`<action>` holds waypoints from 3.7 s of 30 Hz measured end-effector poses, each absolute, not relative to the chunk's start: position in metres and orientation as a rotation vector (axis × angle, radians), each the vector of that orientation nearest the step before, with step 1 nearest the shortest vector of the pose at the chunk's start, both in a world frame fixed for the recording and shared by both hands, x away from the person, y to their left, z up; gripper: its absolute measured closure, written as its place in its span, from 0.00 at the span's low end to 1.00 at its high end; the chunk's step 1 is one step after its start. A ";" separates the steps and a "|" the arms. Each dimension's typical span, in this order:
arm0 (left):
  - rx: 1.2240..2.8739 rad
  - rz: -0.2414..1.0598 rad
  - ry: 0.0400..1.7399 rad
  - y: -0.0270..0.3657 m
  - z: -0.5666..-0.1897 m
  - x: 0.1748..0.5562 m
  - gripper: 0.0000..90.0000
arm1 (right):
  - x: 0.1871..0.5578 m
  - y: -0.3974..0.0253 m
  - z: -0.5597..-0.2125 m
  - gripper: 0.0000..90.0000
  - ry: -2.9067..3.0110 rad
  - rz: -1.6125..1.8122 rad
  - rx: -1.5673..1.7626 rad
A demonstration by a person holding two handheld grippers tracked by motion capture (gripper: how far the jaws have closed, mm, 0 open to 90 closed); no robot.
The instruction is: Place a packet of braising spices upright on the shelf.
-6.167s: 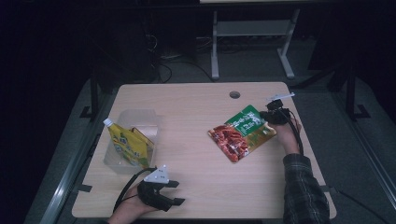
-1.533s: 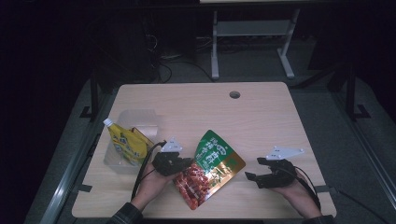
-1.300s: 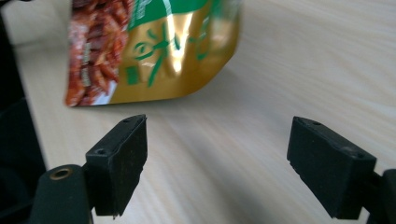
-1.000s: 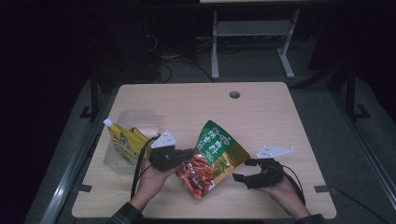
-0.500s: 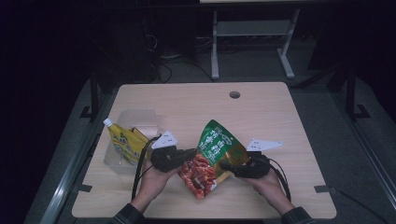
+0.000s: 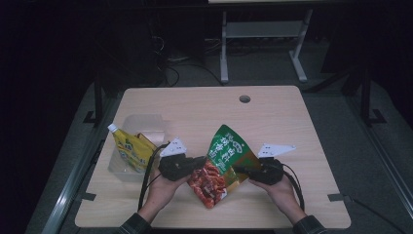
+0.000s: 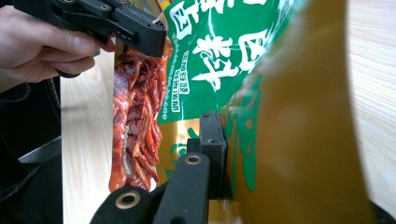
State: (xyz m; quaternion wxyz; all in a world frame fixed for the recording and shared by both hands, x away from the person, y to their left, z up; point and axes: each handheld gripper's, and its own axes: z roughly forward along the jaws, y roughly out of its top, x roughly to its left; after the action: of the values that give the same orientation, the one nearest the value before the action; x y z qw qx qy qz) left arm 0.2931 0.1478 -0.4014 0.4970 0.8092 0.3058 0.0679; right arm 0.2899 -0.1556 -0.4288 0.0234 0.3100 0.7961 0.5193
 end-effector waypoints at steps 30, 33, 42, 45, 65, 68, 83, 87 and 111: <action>2.189 0.058 0.608 0.163 -0.430 0.258 0.32 | 0.308 -0.158 -0.388 1.00 2.487 1.590 0.878; 2.217 0.044 0.577 0.165 -0.436 0.254 0.30 | 0.312 -0.154 -0.381 1.00 2.485 1.617 0.863; 2.232 0.047 0.551 0.164 -0.442 0.254 0.26 | 0.328 -0.133 -0.367 1.00 2.488 1.688 0.832; 2.229 0.054 0.543 0.163 -0.442 0.255 0.26 | 0.337 -0.125 -0.362 1.00 2.487 1.700 0.837; 2.224 0.062 0.543 0.162 -0.447 0.256 0.20 | 0.393 -0.047 -0.303 1.00 2.579 1.667 0.660; 2.222 0.058 0.539 0.161 -0.448 0.256 0.20 | 0.402 -0.031 -0.298 1.00 2.587 1.671 0.626; 2.227 0.049 0.510 0.161 -0.448 0.256 0.20 | 0.433 0.032 -0.290 1.00 2.619 1.675 0.584; 2.231 0.046 0.500 0.160 -0.448 0.256 0.20 | 0.439 0.044 -0.293 1.00 2.626 1.681 0.589; 2.217 0.006 0.504 0.158 -0.448 0.257 0.20 | 0.463 0.093 -0.322 1.00 2.685 1.576 0.586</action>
State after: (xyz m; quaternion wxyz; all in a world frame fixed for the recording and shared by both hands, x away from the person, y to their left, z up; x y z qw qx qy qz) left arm 0.2570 0.1580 -0.4484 0.4203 0.8848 0.2012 0.0025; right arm 0.4632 0.0930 -0.3215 -0.0131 0.1849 0.8474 0.4975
